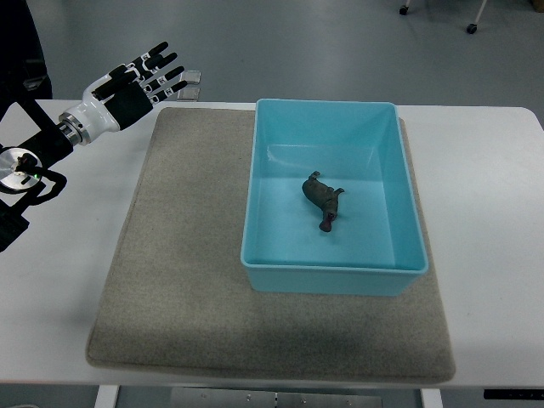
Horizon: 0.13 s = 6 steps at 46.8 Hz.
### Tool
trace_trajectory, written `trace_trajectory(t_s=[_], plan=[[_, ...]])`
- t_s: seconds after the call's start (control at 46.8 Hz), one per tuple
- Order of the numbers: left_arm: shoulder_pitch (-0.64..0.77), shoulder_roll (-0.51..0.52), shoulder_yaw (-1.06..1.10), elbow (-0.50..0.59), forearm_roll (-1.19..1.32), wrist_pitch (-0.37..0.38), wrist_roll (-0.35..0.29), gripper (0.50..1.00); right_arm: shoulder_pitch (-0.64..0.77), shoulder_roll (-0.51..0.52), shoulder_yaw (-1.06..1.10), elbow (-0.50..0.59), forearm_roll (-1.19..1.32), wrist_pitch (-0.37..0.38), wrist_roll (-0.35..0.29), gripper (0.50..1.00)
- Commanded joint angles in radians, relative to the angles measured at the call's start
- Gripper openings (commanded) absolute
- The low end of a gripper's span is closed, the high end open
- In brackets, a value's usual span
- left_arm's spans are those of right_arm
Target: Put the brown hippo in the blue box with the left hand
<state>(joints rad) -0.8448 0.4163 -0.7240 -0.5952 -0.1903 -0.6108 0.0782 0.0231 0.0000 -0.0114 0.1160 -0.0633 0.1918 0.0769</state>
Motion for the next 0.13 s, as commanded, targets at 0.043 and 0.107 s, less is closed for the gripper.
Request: trace_trajectory(t_s=[0.043,0.107], plan=[[0.001,0.001,0.0,0.0,0.002,0.0,0.0,1.0,-0.002,0.0,-0.001,0.001,-0.001,-0.002,0.004,0.936],[0.001,0.002,0.0,0.0,0.003,0.0,0.0,1.0,-0.002,0.0,-0.001,0.001,-0.001,-0.002,0.004,0.936]])
